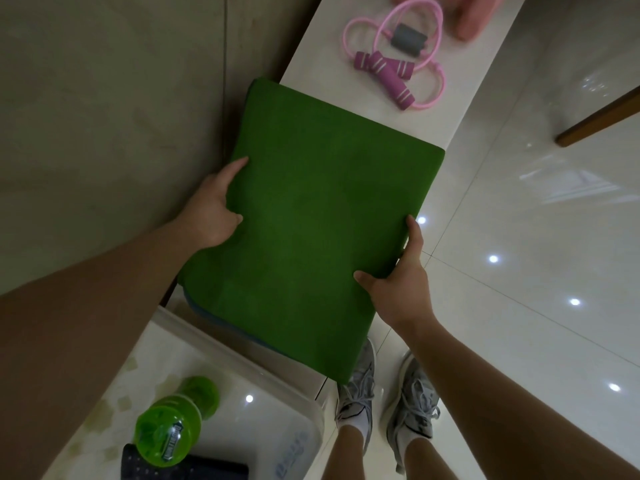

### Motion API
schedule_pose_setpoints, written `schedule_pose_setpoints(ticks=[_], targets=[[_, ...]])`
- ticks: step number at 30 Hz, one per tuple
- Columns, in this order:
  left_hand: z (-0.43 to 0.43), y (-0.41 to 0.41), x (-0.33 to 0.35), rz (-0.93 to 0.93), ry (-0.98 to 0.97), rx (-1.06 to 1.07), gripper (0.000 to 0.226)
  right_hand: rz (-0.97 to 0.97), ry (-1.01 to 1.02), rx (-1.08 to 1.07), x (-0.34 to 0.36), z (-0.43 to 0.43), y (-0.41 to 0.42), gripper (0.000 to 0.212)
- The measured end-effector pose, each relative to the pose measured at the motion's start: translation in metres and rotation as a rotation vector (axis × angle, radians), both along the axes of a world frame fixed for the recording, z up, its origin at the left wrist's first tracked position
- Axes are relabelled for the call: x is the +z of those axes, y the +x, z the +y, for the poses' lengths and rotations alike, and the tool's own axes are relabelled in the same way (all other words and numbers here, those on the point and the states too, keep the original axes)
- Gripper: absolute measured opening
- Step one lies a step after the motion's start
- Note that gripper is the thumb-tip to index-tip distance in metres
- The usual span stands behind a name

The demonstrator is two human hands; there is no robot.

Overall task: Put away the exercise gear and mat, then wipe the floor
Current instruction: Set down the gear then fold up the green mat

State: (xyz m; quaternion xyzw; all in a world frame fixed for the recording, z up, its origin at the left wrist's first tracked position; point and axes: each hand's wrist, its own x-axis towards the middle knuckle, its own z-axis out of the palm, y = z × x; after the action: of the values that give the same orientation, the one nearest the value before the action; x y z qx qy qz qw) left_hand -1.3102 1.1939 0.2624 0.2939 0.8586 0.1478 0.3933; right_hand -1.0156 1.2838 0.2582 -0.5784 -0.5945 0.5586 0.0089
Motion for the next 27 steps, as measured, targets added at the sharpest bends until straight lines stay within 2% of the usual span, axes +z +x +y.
schedule_pose_setpoints(ticks=[18,23,27], targets=[[-0.007,0.013,0.006,0.225,-0.025,-0.049,0.085,-0.092,0.099,0.115,0.013,0.005,0.006,0.112],[-0.012,0.012,0.015,0.301,-0.089,-0.133,0.081,-0.248,0.257,0.300,0.028,0.010,0.006,0.110],[-0.014,0.013,0.032,0.324,-0.116,-0.196,0.079,-0.376,0.347,0.469,0.046,0.018,0.007,0.098]])
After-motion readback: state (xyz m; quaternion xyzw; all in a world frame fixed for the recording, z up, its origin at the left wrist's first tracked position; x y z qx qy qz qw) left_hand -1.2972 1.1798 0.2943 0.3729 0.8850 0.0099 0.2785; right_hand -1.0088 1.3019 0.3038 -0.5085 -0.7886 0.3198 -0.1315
